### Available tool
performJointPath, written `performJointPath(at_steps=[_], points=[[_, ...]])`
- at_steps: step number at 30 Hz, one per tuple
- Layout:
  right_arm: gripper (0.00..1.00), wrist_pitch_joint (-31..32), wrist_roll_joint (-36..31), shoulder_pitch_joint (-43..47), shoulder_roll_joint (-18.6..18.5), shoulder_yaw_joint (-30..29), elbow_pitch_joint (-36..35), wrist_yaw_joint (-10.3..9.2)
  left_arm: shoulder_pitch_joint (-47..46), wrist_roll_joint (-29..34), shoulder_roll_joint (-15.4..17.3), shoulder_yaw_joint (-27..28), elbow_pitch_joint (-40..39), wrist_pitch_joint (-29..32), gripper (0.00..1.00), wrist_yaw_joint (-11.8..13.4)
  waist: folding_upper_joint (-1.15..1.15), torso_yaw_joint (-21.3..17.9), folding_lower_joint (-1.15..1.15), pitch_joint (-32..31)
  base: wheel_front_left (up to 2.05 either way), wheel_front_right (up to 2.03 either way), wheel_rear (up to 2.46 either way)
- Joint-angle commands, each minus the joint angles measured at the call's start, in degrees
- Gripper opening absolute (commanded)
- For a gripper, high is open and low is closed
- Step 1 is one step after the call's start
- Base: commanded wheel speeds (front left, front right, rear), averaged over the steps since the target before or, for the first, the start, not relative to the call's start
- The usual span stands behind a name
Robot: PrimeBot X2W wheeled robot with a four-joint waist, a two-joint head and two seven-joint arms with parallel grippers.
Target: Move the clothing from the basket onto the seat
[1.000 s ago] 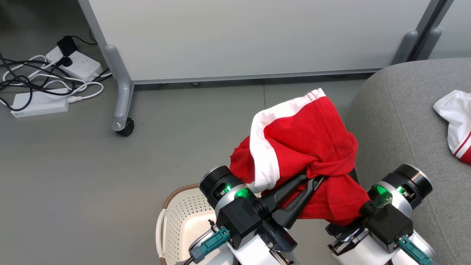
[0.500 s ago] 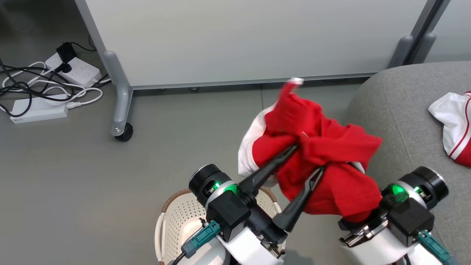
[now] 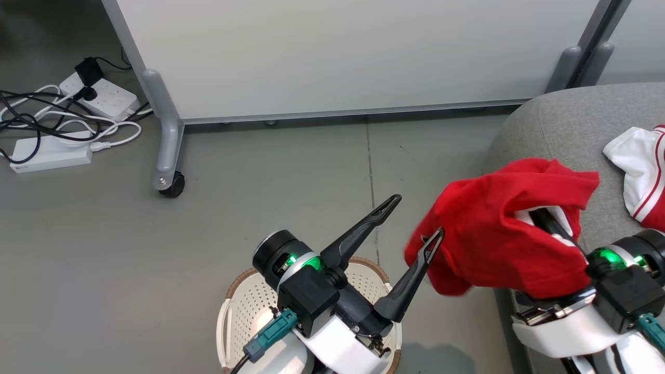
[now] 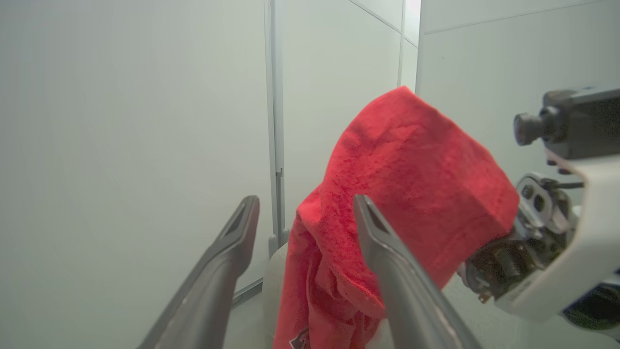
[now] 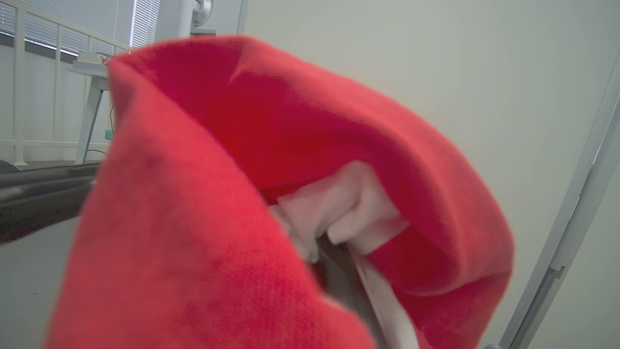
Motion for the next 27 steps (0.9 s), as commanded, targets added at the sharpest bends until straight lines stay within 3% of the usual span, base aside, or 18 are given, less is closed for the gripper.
performJointPath(at_steps=[1, 10, 27], points=[[0.00, -0.07, 0.26, 0.91, 0.11, -1.26, -0.20, -0.01, 0.59, 0.41, 0.22, 0.57, 0.11, 0.01, 1.00, -0.36, 0.00, -0.05, 0.00, 0.14, 0.00, 0.00, 0.00], [0.00, -0.07, 0.36, 3.44, 0.43, -8.68, 0.50, -0.01, 2.71, 1.19, 0.22, 3.00, 2.30, 0.01, 1.00, -1.46, 0.00, -0.54, 0.00, 1.31, 0.00, 0.00, 0.00], [0.00, -0.07, 2.81, 8.00, 2.86, -16.61, 6.52, -0.01, 7.99, 5.16, 0.55, 4.34, 8.47, 0.00, 1.00, -4.18, 0.00, -1.49, 0.00, 2.02, 0.00, 0.00, 0.00]])
